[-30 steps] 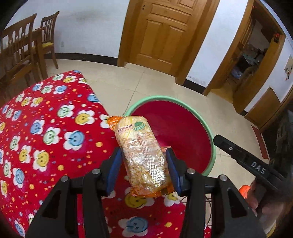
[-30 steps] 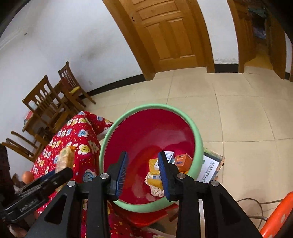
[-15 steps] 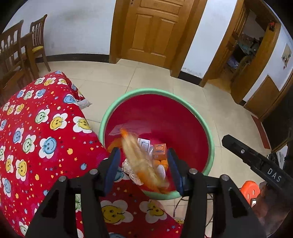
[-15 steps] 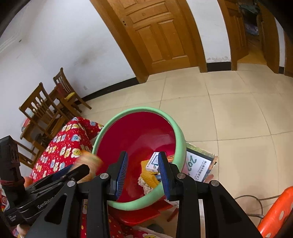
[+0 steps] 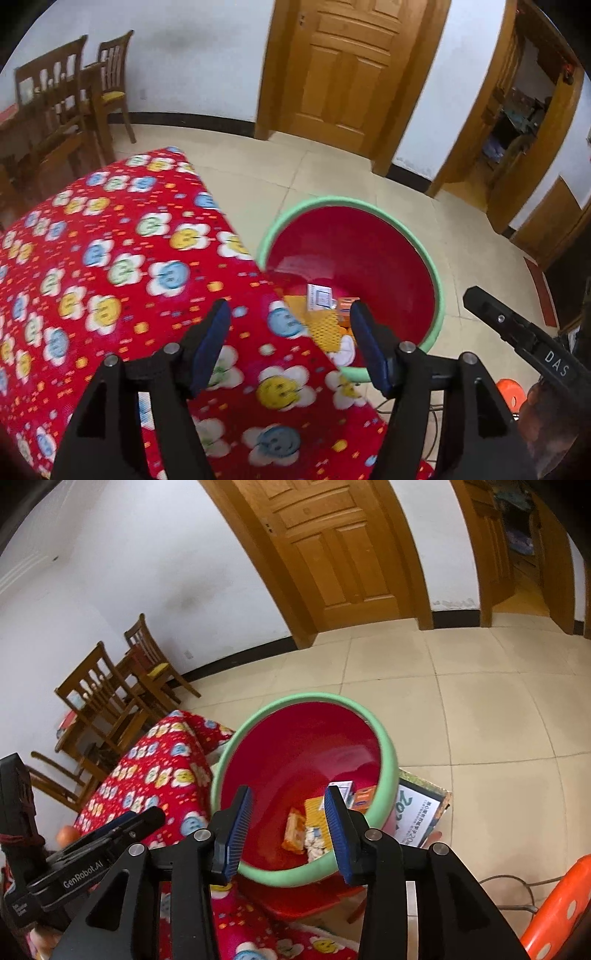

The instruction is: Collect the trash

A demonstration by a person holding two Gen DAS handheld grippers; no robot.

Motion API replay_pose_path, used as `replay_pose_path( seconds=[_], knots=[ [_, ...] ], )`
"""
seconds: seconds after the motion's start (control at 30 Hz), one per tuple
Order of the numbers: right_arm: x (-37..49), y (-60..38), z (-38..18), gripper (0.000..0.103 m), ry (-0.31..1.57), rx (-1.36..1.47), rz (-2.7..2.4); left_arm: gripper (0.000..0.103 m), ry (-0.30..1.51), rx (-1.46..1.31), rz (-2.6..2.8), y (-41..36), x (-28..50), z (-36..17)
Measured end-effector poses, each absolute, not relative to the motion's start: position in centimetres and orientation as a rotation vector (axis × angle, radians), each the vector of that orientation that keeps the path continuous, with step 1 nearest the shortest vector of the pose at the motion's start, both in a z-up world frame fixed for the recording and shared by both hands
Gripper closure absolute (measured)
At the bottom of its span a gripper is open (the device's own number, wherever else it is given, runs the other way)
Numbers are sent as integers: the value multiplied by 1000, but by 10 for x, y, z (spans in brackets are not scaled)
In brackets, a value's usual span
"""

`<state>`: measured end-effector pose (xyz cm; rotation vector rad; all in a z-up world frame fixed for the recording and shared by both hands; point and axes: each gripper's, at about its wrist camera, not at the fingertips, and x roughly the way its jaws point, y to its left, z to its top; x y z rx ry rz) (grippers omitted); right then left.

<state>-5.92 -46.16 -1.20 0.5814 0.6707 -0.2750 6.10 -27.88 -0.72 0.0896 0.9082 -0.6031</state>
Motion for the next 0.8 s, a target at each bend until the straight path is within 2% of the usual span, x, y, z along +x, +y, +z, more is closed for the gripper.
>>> replay_pose_path(
  seconds=[0.13,0.23,0.53,0.63,0.8],
  knots=[
    [-61,-445,-4,55,663,560,-241,35,886,70,-554,-255,55,4],
    [-63,-430,2,55,661,536,-211,31,872,70,-506,-236,48,10],
    [-76,-376,21,53,645,458,-126,30,825,34,-429,-182,16,29],
    [-84,-361,27,42,632,439,-104,26,798,27,-408,-168,4,38],
    [-98,-337,37,35,612,398,-71,23,758,5,-370,-145,-16,51]
  ],
)
